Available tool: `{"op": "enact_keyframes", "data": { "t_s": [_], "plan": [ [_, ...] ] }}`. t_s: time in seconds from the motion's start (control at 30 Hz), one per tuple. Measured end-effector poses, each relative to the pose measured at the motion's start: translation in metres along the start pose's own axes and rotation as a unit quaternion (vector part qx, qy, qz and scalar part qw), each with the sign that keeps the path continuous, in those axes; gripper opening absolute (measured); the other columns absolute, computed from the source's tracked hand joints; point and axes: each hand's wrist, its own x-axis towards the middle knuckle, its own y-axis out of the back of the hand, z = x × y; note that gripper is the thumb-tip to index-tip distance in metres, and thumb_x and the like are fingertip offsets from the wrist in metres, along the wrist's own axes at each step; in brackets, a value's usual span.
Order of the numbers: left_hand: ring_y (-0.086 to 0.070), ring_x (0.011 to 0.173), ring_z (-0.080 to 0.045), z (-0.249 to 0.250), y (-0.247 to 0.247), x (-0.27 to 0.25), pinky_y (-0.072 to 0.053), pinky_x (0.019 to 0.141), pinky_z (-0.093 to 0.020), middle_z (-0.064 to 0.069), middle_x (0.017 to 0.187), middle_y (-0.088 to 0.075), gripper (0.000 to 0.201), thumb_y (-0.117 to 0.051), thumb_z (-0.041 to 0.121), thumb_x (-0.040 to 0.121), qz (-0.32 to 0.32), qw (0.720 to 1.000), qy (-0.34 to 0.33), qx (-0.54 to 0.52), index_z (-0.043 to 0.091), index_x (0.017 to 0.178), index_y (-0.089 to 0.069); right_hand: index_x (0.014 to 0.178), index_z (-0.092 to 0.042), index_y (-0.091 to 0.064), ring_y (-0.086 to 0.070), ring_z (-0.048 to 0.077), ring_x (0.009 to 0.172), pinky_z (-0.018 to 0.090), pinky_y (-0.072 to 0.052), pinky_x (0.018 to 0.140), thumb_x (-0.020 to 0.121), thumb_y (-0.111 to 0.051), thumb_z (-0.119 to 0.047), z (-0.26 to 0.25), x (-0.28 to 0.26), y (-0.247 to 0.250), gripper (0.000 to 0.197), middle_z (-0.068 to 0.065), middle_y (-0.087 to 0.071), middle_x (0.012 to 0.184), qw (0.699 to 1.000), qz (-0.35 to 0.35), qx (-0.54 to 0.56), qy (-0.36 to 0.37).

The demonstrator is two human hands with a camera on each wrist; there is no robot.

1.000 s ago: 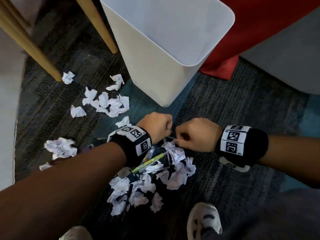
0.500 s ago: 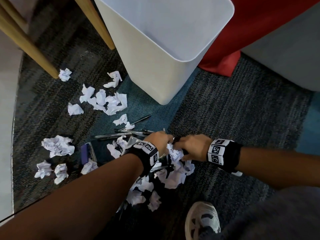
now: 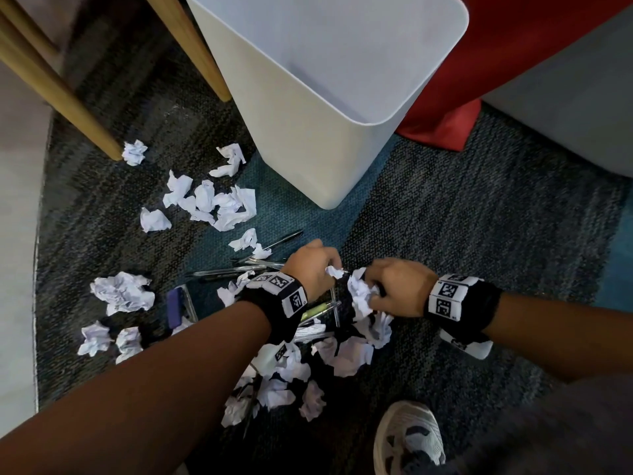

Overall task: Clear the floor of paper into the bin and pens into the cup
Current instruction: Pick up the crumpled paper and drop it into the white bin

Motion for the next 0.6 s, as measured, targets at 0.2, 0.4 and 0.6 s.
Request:
{"op": "enact_keyframes", "data": {
  "t_s": [0.2,0.4,0.6],
  "plan": [
    [-0.046,0.077,-0.018,0.01,0.026,0.001,-0.033,0.069,-0.024,0.001,0.095,-0.04,0.014,-0.065,0.008,0.083,0.091,0.994,0.019,-0.064,0.017,0.094,-0.068,0.092,-0.025,-0.056,-0.059,0.018,0.065,0.032,-0.05,0.063,0.08,-0.061,-0.042,0.003,0.002,0.057,0.021,-0.004,-0.064,0.072,0.996,0.059,0.059,-0.026],
    [-0.062,0.091,-0.023,0.015,0.079,-0.008,-0.037,0.068,-0.023,-0.004,0.093,-0.068,0.014,-0.065,0.017,0.084,0.149,0.985,0.045,-0.077,0.02,0.097,-0.072,0.093,-0.021,-0.061,-0.052,0.014,0.063,0.025,-0.037,0.062,0.083,-0.064,-0.035,-0.032,0.001,0.127,0.017,-0.012,-0.053,0.063,0.984,0.154,0.087,0.02],
    [-0.058,0.071,-0.021,0.011,0.134,-0.025,-0.041,0.058,-0.014,-0.006,0.08,-0.064,0.026,-0.058,-0.005,0.078,0.222,0.96,0.055,-0.159,0.012,0.095,-0.068,0.101,-0.02,-0.063,-0.055,0.009,0.071,0.023,-0.041,0.067,0.086,-0.063,-0.033,-0.101,-0.01,0.191,0.019,-0.012,-0.06,0.081,0.976,0.169,0.088,0.105]
  ]
}}
